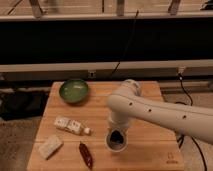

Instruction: Place the eraser in the ceramic cup

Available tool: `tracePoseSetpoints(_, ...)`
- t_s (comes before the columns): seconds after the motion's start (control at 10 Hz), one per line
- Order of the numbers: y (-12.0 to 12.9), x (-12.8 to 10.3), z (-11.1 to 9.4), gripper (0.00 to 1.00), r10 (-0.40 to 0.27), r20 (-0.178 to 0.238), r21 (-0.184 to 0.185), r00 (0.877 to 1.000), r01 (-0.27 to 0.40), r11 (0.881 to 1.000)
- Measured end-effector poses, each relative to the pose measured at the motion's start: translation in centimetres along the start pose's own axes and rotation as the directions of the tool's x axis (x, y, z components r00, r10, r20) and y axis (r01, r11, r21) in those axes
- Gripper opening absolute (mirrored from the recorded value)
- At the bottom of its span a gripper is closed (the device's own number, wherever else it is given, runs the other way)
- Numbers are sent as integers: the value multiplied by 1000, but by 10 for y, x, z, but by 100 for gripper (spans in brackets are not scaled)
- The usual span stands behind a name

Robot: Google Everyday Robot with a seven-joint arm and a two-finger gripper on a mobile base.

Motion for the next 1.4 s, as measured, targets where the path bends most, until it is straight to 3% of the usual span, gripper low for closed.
tracePoseSetpoints(1.4, -2, -4, 2, 0, -51, 25, -3, 998, 51, 999)
